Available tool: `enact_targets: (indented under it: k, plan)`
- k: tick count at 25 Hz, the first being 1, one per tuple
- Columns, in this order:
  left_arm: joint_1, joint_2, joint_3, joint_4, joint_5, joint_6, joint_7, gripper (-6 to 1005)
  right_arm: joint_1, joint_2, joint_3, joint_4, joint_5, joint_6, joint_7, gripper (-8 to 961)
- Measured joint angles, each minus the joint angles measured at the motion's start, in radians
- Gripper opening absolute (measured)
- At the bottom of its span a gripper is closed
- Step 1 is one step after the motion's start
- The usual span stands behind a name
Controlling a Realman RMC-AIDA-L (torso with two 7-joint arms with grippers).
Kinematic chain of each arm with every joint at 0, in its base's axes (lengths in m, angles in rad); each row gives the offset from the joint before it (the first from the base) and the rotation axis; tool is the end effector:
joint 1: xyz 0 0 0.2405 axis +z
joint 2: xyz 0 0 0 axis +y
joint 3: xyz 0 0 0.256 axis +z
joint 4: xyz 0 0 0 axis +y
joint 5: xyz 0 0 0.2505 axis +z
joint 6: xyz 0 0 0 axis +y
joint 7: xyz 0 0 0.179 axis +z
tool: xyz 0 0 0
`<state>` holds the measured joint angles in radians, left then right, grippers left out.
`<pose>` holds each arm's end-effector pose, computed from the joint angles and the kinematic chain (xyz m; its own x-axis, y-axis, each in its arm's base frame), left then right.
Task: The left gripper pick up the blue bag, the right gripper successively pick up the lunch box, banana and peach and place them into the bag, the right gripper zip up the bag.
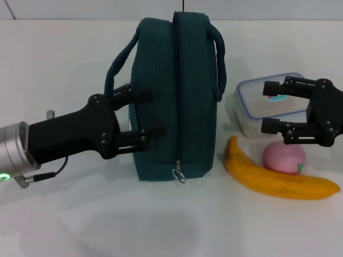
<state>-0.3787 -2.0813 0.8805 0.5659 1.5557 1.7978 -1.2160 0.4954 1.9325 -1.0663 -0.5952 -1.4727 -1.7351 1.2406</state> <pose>-0.2486 0.3138 -0.0241 0.5822 0.2104 0.7854 0.3555 -0.9346 -0.0131 0.2284 0.3576 0.0072 0.7351 -0.1158 -0.6680 -0.2053 -0.9771 -0.0565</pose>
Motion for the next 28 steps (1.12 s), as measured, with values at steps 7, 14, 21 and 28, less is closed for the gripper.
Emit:
enact_targets:
  k: [7, 14, 21, 28]
  plan:
    - [-0.003, 0.001, -0.002, 0.011, -0.01, 0.0, -0.022, 875, -0.009, 0.003, -0.003, 0.007, 0.0, 0.0, -0.003, 796]
    - [-0.021, 0.029, -0.075, 0.202, -0.028, -0.032, -0.387, 871, -0.028, -0.003, -0.004, 0.002, 0.0, -0.012, -0.004, 790]
    - [-0.067, 0.049, -0.077, 0.452, 0.13, -0.101, -0.857, 866, -0.044, -0.006, -0.001, 0.005, 0.0, -0.014, -0.029, 783]
    - [-0.146, 0.051, -0.048, 0.588, 0.322, -0.103, -1.211, 862, -0.065, -0.008, 0.001, 0.003, 0.0, -0.015, -0.044, 777]
